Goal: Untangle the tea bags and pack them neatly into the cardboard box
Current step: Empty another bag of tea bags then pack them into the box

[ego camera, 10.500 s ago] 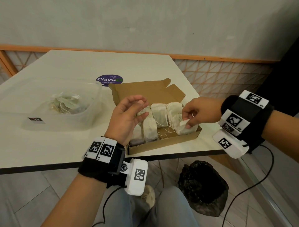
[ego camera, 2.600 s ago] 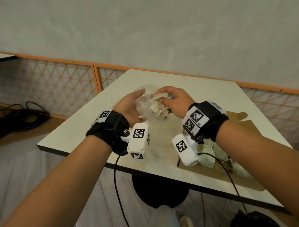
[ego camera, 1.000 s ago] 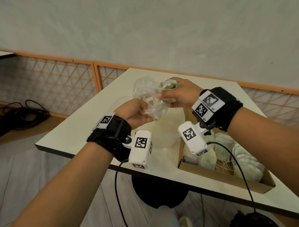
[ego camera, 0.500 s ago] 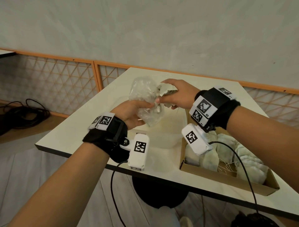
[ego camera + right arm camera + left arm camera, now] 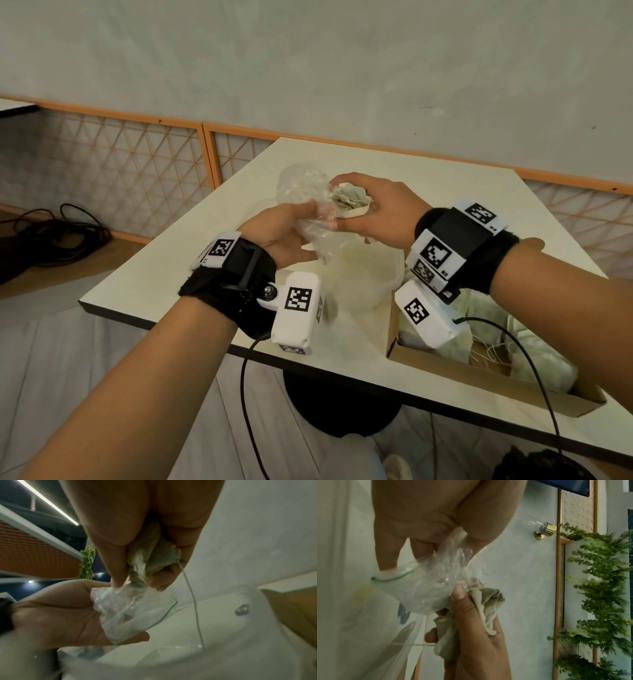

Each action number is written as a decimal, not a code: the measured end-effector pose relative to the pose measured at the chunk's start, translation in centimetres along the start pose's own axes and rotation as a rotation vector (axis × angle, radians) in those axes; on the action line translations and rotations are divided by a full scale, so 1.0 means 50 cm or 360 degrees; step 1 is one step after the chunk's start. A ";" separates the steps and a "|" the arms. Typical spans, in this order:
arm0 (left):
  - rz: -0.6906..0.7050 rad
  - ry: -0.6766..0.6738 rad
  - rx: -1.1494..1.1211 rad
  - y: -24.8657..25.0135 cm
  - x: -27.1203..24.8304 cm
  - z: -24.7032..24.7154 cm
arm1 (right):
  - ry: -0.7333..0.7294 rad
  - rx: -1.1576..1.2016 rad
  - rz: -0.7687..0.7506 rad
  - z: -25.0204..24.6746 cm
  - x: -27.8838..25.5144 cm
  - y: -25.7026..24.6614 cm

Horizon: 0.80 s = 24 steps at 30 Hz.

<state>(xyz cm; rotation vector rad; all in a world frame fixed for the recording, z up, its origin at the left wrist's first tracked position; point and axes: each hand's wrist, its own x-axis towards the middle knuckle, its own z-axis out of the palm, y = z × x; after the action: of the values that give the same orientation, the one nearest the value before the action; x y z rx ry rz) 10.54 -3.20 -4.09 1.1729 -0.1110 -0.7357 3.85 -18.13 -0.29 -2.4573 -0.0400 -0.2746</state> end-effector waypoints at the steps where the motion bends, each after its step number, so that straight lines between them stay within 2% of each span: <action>1: -0.0039 -0.0003 -0.0058 0.002 0.000 0.002 | -0.0007 0.0091 0.0032 0.006 0.001 0.005; 6: -0.0185 0.0028 0.0037 0.014 0.008 0.020 | 0.0061 0.0555 0.0307 0.016 0.032 0.035; 8: -0.0220 0.0067 0.0048 0.016 0.016 0.023 | 0.0056 0.0615 0.0398 0.016 0.045 0.045; 11: -0.0263 0.0087 0.0005 0.013 0.024 0.024 | 0.0097 0.0514 0.0467 0.020 0.063 0.060; 16: -0.0308 0.0041 0.0079 0.006 0.030 0.018 | -0.0070 -0.0006 0.0233 0.020 0.049 0.052; 19: -0.0284 0.0060 0.0079 0.004 0.036 0.013 | -0.0086 -0.0001 0.0228 0.019 0.041 0.049; 21: -0.0252 0.0042 0.0065 0.004 0.041 0.007 | -0.0044 0.0195 0.0300 0.012 0.036 0.046; 24: -0.0270 -0.0008 -0.0059 0.012 0.038 -0.006 | 0.0098 0.0727 0.0406 -0.003 0.022 0.043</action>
<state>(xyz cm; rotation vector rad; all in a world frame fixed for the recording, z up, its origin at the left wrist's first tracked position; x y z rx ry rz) 12.40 -3.95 -4.26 1.1545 -0.0020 -0.8866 5.11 -19.96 -1.24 -1.9729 0.2134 -0.2016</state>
